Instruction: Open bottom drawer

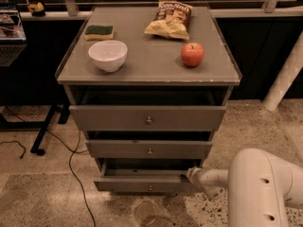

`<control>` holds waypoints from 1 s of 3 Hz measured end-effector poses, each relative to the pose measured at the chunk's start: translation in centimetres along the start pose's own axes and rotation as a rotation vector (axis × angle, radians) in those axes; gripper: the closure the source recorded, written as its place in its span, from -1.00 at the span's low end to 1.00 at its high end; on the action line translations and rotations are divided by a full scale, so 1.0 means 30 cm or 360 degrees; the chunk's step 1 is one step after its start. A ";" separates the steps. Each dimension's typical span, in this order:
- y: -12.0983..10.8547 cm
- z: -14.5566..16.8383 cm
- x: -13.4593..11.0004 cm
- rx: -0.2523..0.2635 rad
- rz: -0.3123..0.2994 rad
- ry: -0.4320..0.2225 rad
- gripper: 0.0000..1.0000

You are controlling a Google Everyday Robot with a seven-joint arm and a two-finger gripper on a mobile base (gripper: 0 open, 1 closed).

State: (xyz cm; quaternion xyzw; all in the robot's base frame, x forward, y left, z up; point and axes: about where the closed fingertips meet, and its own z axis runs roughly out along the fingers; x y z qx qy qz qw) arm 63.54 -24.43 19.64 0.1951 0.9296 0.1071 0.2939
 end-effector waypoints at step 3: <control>0.062 0.015 -0.001 -0.0027 -0.0083 0.0001 1.00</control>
Offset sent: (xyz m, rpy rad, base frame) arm 0.0187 0.0352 0.0072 -0.0408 -0.0274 0.1098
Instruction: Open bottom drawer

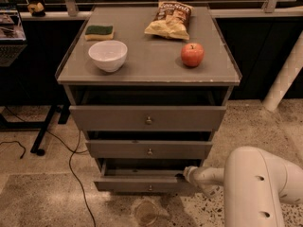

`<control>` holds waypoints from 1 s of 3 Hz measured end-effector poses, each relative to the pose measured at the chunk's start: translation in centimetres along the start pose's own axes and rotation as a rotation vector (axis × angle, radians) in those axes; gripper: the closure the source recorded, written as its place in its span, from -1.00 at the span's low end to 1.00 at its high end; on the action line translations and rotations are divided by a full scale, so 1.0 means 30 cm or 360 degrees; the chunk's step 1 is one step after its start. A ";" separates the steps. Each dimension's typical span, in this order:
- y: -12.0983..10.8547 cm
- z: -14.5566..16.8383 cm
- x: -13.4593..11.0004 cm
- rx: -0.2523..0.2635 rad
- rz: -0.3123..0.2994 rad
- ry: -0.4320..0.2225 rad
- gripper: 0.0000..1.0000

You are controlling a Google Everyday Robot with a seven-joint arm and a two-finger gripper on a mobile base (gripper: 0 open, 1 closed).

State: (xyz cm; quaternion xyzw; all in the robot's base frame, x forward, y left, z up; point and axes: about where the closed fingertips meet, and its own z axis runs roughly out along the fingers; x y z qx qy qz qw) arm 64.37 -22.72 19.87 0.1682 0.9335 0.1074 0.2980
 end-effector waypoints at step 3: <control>-0.052 0.038 0.080 0.0049 0.0018 0.0120 1.00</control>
Offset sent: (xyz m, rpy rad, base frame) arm -0.0347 -0.0147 -0.0559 0.0118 0.1582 -0.0167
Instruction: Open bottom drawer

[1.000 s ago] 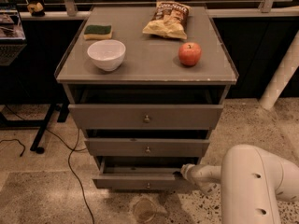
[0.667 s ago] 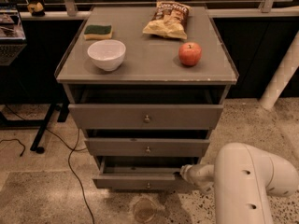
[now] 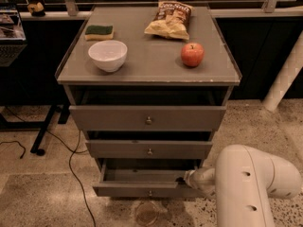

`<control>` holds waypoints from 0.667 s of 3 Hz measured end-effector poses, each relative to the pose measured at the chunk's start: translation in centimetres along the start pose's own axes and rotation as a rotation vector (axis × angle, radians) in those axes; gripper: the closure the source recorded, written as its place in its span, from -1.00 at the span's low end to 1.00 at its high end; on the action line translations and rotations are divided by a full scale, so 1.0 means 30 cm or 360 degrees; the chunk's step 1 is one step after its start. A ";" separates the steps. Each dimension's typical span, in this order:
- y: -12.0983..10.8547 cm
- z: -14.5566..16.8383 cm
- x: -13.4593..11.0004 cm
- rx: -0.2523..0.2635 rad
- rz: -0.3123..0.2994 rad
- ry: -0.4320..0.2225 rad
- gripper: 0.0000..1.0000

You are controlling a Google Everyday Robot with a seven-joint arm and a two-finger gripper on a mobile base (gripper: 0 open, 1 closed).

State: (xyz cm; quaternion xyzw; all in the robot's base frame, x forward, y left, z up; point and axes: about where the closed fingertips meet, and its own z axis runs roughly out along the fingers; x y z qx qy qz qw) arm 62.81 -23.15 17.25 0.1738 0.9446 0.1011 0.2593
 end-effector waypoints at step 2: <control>-0.069 -0.047 0.059 0.0016 0.0103 0.0073 1.00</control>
Offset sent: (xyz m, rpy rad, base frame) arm -0.1264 -0.0519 -0.0106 0.1389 0.1826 -0.1656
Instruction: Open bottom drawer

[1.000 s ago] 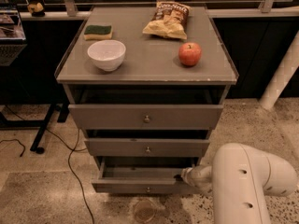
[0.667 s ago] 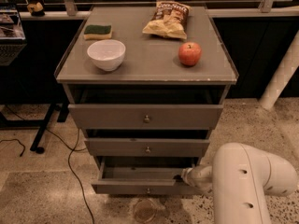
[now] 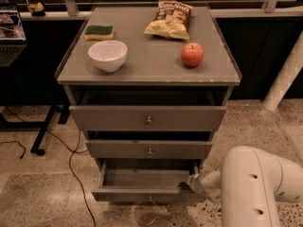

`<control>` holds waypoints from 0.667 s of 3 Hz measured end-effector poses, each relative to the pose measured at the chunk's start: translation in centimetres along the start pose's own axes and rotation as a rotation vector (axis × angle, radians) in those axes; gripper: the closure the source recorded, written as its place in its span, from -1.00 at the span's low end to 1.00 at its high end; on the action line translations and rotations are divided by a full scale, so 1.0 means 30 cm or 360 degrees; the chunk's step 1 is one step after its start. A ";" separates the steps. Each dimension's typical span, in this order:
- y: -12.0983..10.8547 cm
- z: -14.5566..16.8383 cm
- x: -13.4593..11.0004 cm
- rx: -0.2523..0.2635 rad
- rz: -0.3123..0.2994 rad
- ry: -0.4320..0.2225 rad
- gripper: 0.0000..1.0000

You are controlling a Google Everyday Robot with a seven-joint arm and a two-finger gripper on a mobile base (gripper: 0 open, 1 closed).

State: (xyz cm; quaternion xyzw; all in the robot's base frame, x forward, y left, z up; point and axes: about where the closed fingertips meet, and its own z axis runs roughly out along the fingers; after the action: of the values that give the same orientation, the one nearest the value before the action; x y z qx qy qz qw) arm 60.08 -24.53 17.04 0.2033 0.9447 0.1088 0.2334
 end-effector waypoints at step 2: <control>-0.072 -0.091 0.081 -0.0010 0.0083 0.0041 1.00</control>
Offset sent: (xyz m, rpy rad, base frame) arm -0.1087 -0.0342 0.0134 0.1252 0.0910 -0.0928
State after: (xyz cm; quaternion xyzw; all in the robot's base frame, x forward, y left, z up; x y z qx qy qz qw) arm 56.08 -25.72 17.79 0.2257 0.9416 0.1206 0.2188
